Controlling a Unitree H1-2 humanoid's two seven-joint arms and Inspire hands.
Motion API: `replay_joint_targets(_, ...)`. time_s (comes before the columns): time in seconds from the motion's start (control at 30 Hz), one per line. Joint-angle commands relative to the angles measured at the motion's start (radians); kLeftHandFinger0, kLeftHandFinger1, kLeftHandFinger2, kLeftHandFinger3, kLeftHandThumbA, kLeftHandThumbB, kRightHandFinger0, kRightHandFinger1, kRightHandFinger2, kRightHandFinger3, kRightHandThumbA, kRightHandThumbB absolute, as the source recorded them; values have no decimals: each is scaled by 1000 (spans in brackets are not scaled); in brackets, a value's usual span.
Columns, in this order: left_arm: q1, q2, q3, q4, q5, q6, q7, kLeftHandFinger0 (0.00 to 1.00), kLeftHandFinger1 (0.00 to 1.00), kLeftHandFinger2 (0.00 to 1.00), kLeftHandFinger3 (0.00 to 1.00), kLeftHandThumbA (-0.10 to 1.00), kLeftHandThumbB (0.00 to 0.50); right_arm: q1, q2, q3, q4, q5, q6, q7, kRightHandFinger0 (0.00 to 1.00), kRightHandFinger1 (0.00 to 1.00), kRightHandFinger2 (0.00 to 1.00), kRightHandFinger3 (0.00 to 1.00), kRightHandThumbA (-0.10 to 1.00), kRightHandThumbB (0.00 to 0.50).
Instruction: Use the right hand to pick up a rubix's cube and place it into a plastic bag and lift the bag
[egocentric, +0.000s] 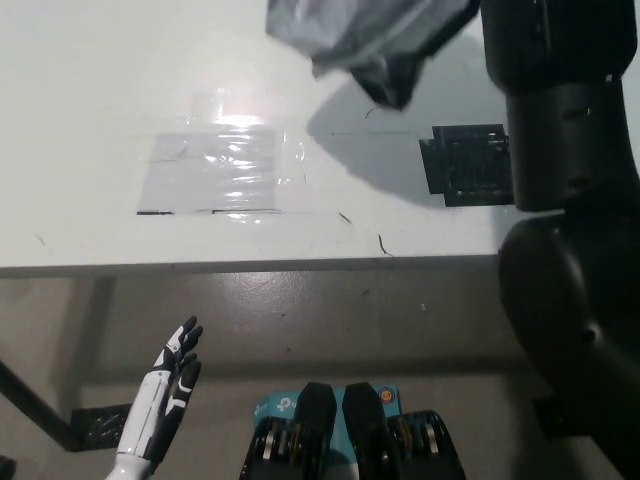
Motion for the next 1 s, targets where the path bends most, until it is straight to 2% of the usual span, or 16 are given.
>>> replay_joint_targets(0.0, -18, 5, -1, -28, -3, -21, 0, 970, 1000, 1000, 1000, 1000, 129, -186, 5, -13, -49, 61, -81, -29, 0, 217, 639, 470, -100, 132)
replay_joint_targets(0.03, -18, 5, -1, -29, -1, -20, 0, 970, 1000, 1000, 1000, 1000, 128, -182, 9, -16, -46, 66, -76, -33, 0, 227, 661, 602, -100, 138)
replay_joint_targets(0.07, -18, 5, -1, -29, -1, -20, 0, 970, 1000, 1000, 1000, 1000, 128, -182, 9, -16, -46, 66, -76, -33, 0, 227, 661, 602, -100, 138)
replay_joint_targets(0.1, -16, 5, -1, -35, -3, -12, -3, 970, 1000, 1000, 1000, 1000, 130, -160, 21, -9, -9, 64, -98, -29, 0, 256, 717, 825, -100, 148)
replay_joint_targets(0.17, -18, 6, -2, -35, -3, -8, -5, 969, 1000, 1000, 1000, 1000, 127, -152, 29, 0, 14, 60, -102, -30, 0, 271, 735, 870, -100, 140)
replay_joint_targets(0.3, -22, 6, -2, -35, -3, -4, -6, 965, 1000, 1000, 1000, 1000, 130, -148, 45, 26, 56, 45, -122, -35, 0, 310, 762, 844, -100, 142)
replay_joint_targets(0.37, -22, 6, -2, -34, -4, -7, -6, 958, 1000, 1000, 1000, 1000, 118, -146, 49, 33, 63, 43, -128, -34, 1, 310, 699, 738, -100, 192)
replay_joint_targets(0.43, -21, 6, -4, -32, -5, -12, -7, 949, 1000, 1000, 1000, 1000, 117, -137, 61, 61, 79, 24, -148, -30, 0, 328, 721, 688, -100, 144)
replay_joint_targets(0.57, -20, 6, -9, -30, -6, -19, -11, 936, 1000, 1000, 1000, 1000, 118, -105, 89, 116, 90, -8, -160, -45, 0, 359, 747, 648, -100, 145)
replay_joint_targets(0.63, -22, 7, -8, -33, -8, -19, -12, 928, 1000, 1000, 1000, 1000, 110, -93, 97, 132, 103, -13, -161, -54, 0, 352, 744, 657, -100, 139)
replay_joint_targets(0.7, -24, 9, -7, -40, -6, -9, -12, 929, 1000, 1000, 1000, 1000, 126, -69, 107, 140, 138, -6, -187, -54, 0, 358, 775, 729, -100, 118)
replay_joint_targets(0.87, -27, 12, -6, -42, -9, -8, -18, 922, 1000, 1000, 1000, 1000, 113, -35, 113, 152, 220, -3, -235, -58, 0, 358, 800, 757, -100, 107)
replay_joint_targets(0.93, -28, 12, -5, -40, -11, -16, -18, 913, 1000, 1000, 1000, 1000, 112, -16, 114, 162, 268, -9, -264, -53, 0, 354, 792, 752, -100, 91)
replay_joint_targets(0.97, -28, 10, -6, -37, -12, -22, -19, 909, 1000, 1000, 1000, 1000, 101, 0, 113, 171, 317, -15, -298, -49, 0, 323, 756, 747, -100, 85)
